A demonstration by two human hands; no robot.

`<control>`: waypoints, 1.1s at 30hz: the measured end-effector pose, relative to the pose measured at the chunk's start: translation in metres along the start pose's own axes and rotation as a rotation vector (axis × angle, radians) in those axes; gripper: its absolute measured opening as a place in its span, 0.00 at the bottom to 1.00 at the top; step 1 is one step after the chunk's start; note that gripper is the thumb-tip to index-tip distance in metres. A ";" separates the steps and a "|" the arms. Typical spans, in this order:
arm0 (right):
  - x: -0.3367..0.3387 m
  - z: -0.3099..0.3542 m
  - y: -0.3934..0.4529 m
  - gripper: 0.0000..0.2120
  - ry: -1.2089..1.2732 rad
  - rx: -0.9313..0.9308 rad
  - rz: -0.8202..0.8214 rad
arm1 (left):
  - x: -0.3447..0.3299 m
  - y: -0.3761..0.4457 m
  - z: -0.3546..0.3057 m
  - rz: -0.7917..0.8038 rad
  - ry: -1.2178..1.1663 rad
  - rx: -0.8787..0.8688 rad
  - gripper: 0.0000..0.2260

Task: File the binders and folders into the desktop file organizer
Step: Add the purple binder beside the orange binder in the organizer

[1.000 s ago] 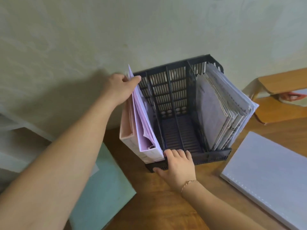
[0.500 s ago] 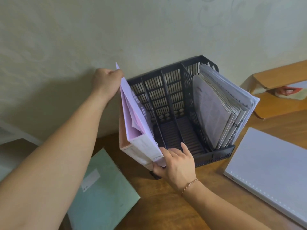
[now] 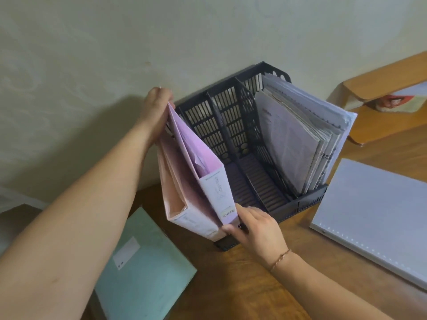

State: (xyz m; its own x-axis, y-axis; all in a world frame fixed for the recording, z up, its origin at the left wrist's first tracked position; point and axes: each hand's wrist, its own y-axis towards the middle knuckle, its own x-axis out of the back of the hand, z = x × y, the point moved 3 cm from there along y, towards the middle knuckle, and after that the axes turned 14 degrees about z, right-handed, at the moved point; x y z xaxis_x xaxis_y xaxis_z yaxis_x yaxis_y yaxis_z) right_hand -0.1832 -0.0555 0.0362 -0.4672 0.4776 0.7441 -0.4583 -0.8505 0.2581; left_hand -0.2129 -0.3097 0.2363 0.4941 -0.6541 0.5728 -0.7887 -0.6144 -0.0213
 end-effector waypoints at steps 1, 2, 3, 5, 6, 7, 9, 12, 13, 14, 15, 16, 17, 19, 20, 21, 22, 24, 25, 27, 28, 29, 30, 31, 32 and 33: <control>-0.003 -0.004 -0.001 0.26 0.030 -0.018 0.041 | -0.002 0.001 0.000 -0.005 0.021 0.005 0.09; -0.006 -0.009 -0.003 0.25 0.056 -0.039 0.093 | -0.001 0.003 0.001 -0.012 0.035 0.014 0.08; -0.010 -0.013 -0.006 0.25 0.079 -0.056 0.158 | -0.001 0.004 0.001 -0.013 0.036 0.015 0.08; -0.016 -0.020 -0.011 0.25 0.060 -0.056 0.233 | 0.003 0.002 0.003 -0.020 0.030 0.011 0.08; -0.017 -0.023 -0.013 0.24 0.036 -0.046 0.235 | 0.005 0.000 0.004 -0.018 0.043 0.015 0.09; -0.017 -0.026 -0.014 0.22 0.029 -0.039 0.229 | 0.007 -0.002 0.007 -0.012 0.067 0.024 0.10; -0.016 -0.028 -0.012 0.17 0.035 -0.032 0.183 | 0.010 -0.004 0.013 -0.006 0.088 0.055 0.09; -0.020 -0.027 -0.012 0.08 0.038 -0.029 0.083 | 0.012 -0.009 0.021 -0.037 0.054 0.096 0.06; -0.021 -0.026 -0.013 0.06 0.040 -0.032 0.049 | 0.013 -0.009 0.024 -0.043 0.046 0.095 0.06; -0.024 -0.027 -0.014 0.05 0.042 -0.036 0.019 | 0.014 -0.008 0.026 -0.047 0.051 0.095 0.06; -0.026 -0.027 -0.015 0.06 0.044 -0.040 -0.011 | 0.014 -0.007 0.027 -0.045 0.061 0.088 0.06; -0.028 -0.028 -0.016 0.09 0.046 -0.038 -0.042 | 0.016 -0.006 0.027 -0.043 0.075 0.084 0.07; -0.029 -0.029 -0.017 0.12 0.047 -0.029 -0.073 | 0.017 -0.004 0.028 -0.038 0.092 0.079 0.08; -0.032 -0.030 -0.017 0.17 0.039 0.000 -0.131 | 0.019 0.001 0.029 -0.017 0.131 0.083 0.09; -0.033 -0.030 -0.017 0.19 0.036 0.013 -0.158 | 0.019 0.003 0.031 0.001 0.136 0.087 0.09; -0.035 -0.030 -0.017 0.20 0.038 0.023 -0.183 | 0.019 0.004 0.031 0.016 0.141 0.086 0.09; -0.037 -0.030 -0.017 0.20 0.046 0.028 -0.205 | 0.019 0.004 0.031 0.025 0.153 0.086 0.09; -0.039 -0.029 -0.017 0.19 0.064 0.032 -0.238 | 0.018 0.003 0.028 0.045 0.209 0.080 0.09; -0.039 -0.029 -0.017 0.19 0.067 0.034 -0.245 | 0.018 0.003 0.027 0.053 0.236 0.080 0.09; -0.040 -0.029 -0.017 0.20 0.059 0.047 -0.249 | 0.020 0.003 0.028 0.062 0.279 0.093 0.10; -0.040 -0.029 -0.018 0.20 0.047 0.054 -0.252 | 0.021 0.003 0.028 0.067 0.291 0.099 0.10; -0.040 -0.028 -0.018 0.20 0.034 0.056 -0.251 | 0.023 0.003 0.028 0.074 0.298 0.098 0.10; -0.040 -0.028 -0.019 0.20 0.023 0.053 -0.244 | 0.024 0.003 0.029 0.082 0.305 0.092 0.10; -0.039 -0.027 -0.019 0.19 0.019 0.044 -0.231 | 0.024 0.003 0.029 0.092 0.313 0.085 0.10; -0.037 -0.025 -0.019 0.19 0.023 0.027 -0.218 | 0.023 0.004 0.030 0.101 0.310 0.070 0.10; -0.034 -0.020 -0.017 0.21 0.033 0.009 -0.209 | 0.022 0.005 0.030 0.105 0.294 0.044 0.09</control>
State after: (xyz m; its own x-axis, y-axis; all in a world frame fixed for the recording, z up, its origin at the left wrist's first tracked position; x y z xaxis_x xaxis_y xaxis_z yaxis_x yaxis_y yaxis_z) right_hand -0.1746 -0.0532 -0.0059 -0.3874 0.6510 0.6528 -0.5412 -0.7338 0.4107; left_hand -0.1946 -0.3401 0.2244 0.2786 -0.5630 0.7781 -0.8100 -0.5731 -0.1246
